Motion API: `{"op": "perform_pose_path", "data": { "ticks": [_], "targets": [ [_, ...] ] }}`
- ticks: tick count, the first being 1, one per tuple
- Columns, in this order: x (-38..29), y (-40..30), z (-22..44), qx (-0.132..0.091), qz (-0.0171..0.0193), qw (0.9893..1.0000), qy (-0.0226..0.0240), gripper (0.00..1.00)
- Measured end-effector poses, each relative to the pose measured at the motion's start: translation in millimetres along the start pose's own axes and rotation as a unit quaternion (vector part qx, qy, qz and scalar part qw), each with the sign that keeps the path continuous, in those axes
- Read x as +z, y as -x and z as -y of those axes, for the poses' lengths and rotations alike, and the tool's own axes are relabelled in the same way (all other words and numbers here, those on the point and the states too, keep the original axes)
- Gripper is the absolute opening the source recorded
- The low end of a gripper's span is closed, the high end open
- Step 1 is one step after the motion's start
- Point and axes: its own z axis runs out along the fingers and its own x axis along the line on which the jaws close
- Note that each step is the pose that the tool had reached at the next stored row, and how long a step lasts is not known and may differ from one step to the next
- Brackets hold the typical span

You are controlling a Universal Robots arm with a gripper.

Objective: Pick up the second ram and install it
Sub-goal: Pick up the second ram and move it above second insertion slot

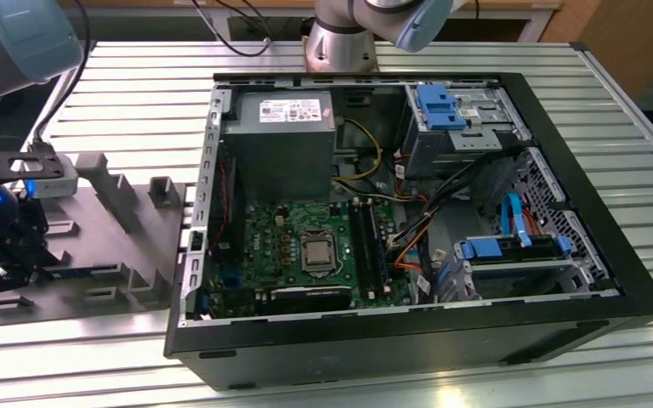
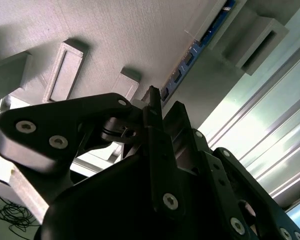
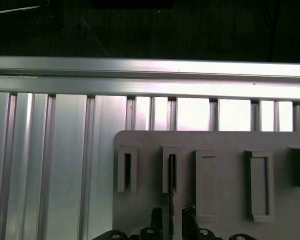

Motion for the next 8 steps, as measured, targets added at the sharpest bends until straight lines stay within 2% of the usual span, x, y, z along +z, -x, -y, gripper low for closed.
{"op": "perform_pose_path", "data": {
  "ticks": [5, 6, 8],
  "targets": [
    [0.1, 0.0, 0.0, 0.0, 0.0, 1.0, 0.0, 0.28],
    [0.1, 0.0, 0.0, 0.0, 0.0, 1.0, 0.0, 0.22],
    [0.1, 0.0, 0.0, 0.0, 0.0, 1.0, 0.0, 0.22]
  ]
}}
